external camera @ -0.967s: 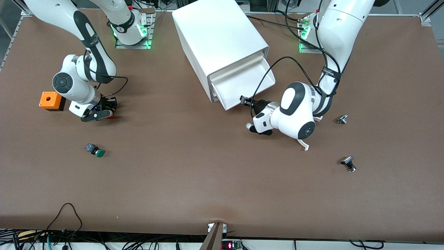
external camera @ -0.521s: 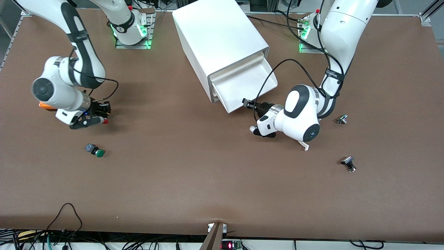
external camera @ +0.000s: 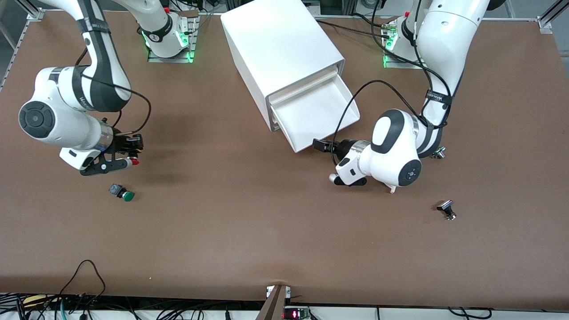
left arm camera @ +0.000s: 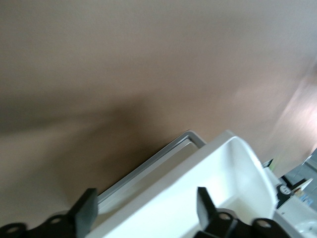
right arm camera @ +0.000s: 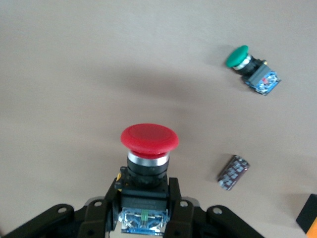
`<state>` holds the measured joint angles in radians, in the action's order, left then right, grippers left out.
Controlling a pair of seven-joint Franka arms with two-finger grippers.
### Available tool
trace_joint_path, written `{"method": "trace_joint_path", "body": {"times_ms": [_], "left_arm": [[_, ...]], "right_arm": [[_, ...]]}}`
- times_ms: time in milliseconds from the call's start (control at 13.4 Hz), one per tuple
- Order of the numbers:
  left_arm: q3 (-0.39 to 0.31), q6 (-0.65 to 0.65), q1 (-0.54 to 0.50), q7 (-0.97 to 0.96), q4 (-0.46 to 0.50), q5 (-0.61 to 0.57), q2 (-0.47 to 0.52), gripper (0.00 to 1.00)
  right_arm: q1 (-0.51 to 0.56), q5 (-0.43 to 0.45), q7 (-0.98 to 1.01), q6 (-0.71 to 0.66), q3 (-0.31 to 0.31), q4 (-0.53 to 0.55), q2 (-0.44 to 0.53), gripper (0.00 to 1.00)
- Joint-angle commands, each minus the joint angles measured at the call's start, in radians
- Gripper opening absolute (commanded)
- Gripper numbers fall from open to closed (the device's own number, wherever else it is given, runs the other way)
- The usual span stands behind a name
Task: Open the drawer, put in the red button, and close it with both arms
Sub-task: 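Carry the red button over the open drawer with the right gripper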
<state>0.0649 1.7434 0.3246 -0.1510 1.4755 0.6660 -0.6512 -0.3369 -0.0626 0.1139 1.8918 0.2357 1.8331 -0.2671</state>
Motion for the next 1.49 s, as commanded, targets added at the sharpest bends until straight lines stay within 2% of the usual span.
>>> {"method": "trace_joint_path", "body": {"times_ms": [0, 149, 372, 521, 967, 1116, 1265, 1414], "left_arm": [[-0.013, -0.044, -0.033, -0.074, -0.040, -0.020, 0.030, 0.99], [-0.054, -0.042, -0.035, -0.119, -0.040, -0.025, 0.056, 0.99], [-0.065, -0.041, -0.036, -0.258, -0.092, -0.193, 0.067, 0.99], [-0.077, -0.039, -0.036, -0.330, -0.093, -0.290, 0.080, 0.99], [-0.082, -0.039, -0.078, -0.394, -0.093, -0.460, 0.128, 0.99], [-0.082, -0.033, -0.084, -0.400, -0.093, -0.488, 0.133, 0.99], [-0.082, -0.032, -0.088, -0.400, -0.093, -0.511, 0.133, 0.99], [-0.080, -0.030, -0.087, -0.403, -0.092, -0.534, 0.131, 0.99]], "right_arm": [[-0.045, -0.069, -0.071, -0.107, 0.007, -0.112, -0.029, 0.10], [-0.092, -0.127, -0.144, -0.143, 0.007, -0.146, -0.029, 0.10], [-0.197, -0.177, -0.340, -0.157, 0.005, -0.192, -0.029, 0.10], [-0.275, -0.235, -0.498, -0.145, 0.005, -0.215, -0.053, 0.10], [-0.479, -0.255, -0.902, -0.138, 0.005, -0.526, -0.266, 0.10], [-0.517, -0.278, -0.986, -0.096, 0.005, -0.587, -0.303, 0.10], [-0.559, -0.331, -1.072, -0.013, 0.005, -0.595, -0.319, 0.10], [-0.623, -0.333, -1.164, 0.055, 0.007, -0.595, -0.339, 0.10]]}}
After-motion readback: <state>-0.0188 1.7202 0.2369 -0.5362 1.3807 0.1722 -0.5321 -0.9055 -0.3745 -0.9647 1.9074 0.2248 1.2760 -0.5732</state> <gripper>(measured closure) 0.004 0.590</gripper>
